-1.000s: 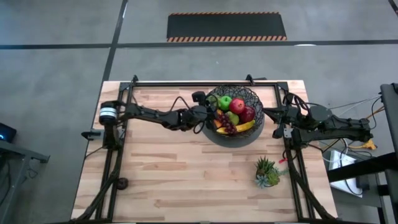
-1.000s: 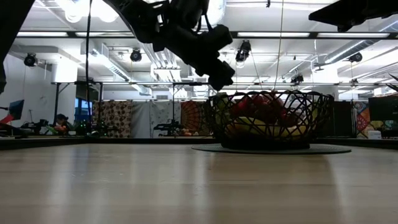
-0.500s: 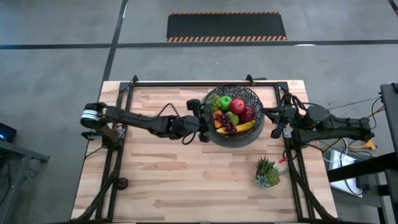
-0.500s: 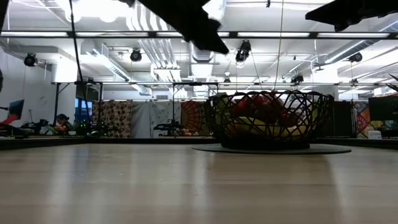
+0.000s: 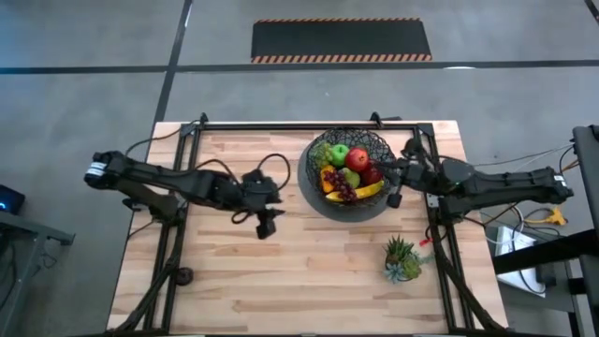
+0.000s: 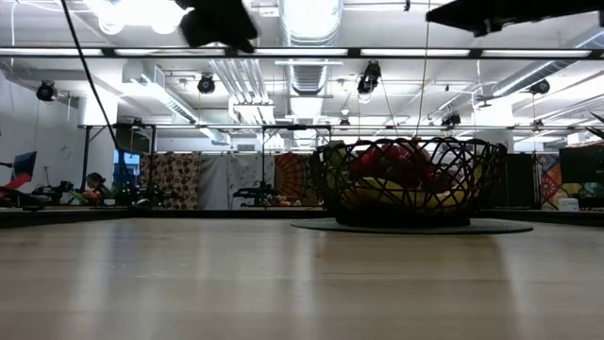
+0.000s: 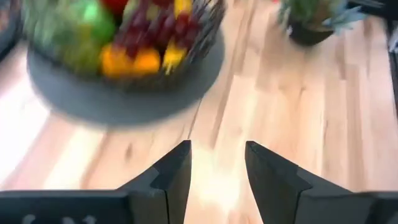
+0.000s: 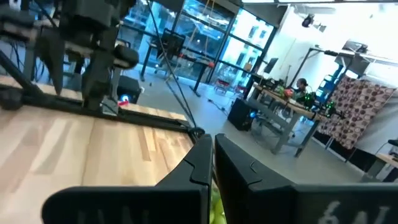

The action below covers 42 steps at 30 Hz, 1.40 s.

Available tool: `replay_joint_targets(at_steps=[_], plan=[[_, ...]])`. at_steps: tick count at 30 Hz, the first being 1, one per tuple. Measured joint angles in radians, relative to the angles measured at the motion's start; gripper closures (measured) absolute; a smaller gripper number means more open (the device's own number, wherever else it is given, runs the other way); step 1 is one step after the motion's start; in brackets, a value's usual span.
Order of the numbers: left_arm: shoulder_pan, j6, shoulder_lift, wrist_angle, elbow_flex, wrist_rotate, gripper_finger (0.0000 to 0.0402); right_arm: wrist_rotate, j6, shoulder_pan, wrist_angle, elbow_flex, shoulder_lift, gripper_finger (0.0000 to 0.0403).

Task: Build produce basket
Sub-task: Put the black plum into the wire basket

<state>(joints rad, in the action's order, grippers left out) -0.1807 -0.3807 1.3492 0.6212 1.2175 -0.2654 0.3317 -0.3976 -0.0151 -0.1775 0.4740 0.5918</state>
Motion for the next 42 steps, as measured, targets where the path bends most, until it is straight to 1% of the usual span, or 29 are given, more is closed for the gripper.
replay_joint_targets(at_steps=[3,6,9,11,15,18,20,21,28,34,37,42], plan=[[-0.004,-0.153,-0.027,0.148,0.001,0.005,0.0267,0.000,-0.032,0.000,-0.043,0.000,0.032,0.0394],[-0.015,-0.366,-0.029,0.375,0.001,0.030,0.0267,0.000,-0.059,0.000,-0.032,0.000,0.053,0.0394],[-0.034,-0.595,-0.011,0.581,-0.014,0.099,0.0267,0.005,-0.075,0.000,-0.060,0.017,0.059,0.0394],[-0.048,-0.696,0.008,0.648,-0.039,0.171,0.0267,0.008,-0.092,0.001,-0.050,0.021,0.063,0.0394],[-0.094,-0.778,0.049,0.636,-0.096,0.363,0.0267,0.008,-0.104,0.001,-0.042,0.031,0.067,0.0394],[-0.148,-0.876,0.094,0.637,-0.119,0.509,0.0267,0.008,-0.123,0.001,-0.051,0.037,0.066,0.0394],[-0.194,-0.947,0.120,0.633,-0.122,0.576,0.0267,0.008,-0.136,0.001,-0.051,0.039,0.067,0.0394],[-0.218,-0.985,0.132,0.633,-0.122,0.594,0.0267,0.008,-0.141,0.001,-0.049,0.039,0.069,0.0394],[-0.361,-1.230,0.191,0.609,-0.118,0.609,0.0267,0.007,-0.191,0.001,-0.064,0.040,0.080,0.0394],[-0.450,-1.371,0.199,0.615,-0.132,0.610,0.0263,0.005,-0.208,0.001,-0.077,0.040,0.086,0.0394],[-0.474,-1.447,0.195,0.621,-0.138,0.610,0.0242,0.004,-0.208,0.001,-0.095,0.040,0.091,0.0394],[-0.518,-1.532,0.194,0.621,-0.161,0.609,0.0173,0.001,-0.218,0.001,-0.096,0.040,0.096,0.0394]])
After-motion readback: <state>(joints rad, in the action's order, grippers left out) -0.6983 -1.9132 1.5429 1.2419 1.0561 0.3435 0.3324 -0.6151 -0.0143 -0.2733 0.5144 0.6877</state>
